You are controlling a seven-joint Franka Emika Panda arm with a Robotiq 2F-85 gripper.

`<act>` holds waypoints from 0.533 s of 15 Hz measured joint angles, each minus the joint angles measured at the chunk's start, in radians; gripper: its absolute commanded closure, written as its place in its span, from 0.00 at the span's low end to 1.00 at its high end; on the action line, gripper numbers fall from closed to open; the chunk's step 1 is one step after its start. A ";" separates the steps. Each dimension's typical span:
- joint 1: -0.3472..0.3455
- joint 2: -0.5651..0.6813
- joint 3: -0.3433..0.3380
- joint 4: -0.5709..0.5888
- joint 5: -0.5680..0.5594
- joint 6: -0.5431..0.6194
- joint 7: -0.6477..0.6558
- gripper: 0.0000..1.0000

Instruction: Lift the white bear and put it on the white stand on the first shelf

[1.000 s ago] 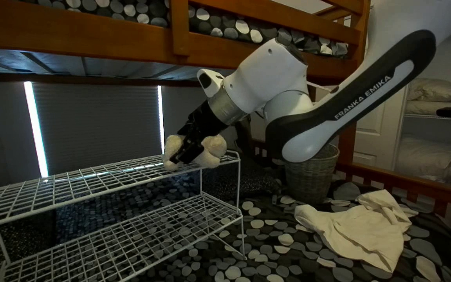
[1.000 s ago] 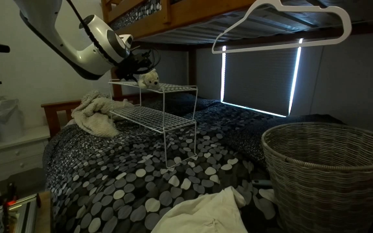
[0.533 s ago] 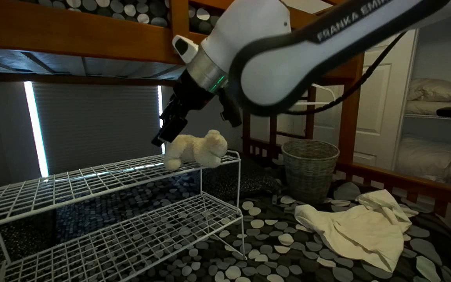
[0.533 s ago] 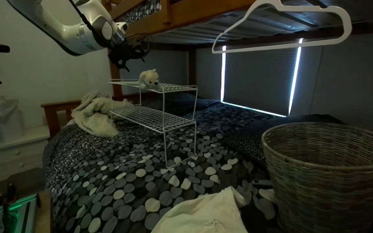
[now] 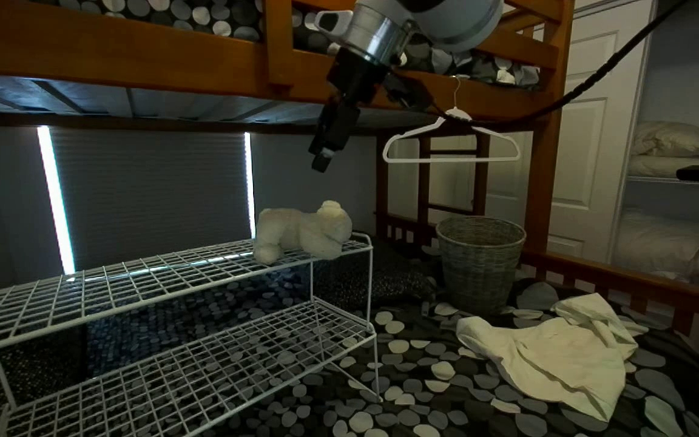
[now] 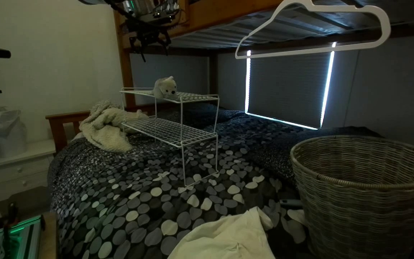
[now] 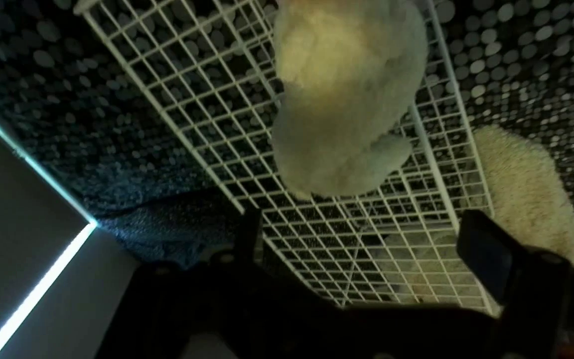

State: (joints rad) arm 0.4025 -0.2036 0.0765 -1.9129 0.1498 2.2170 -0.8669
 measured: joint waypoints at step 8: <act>-0.174 0.040 -0.019 0.276 -0.092 -0.629 -0.007 0.00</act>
State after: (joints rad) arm 0.2281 -0.1632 0.0575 -1.6372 0.0578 1.5881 -0.8737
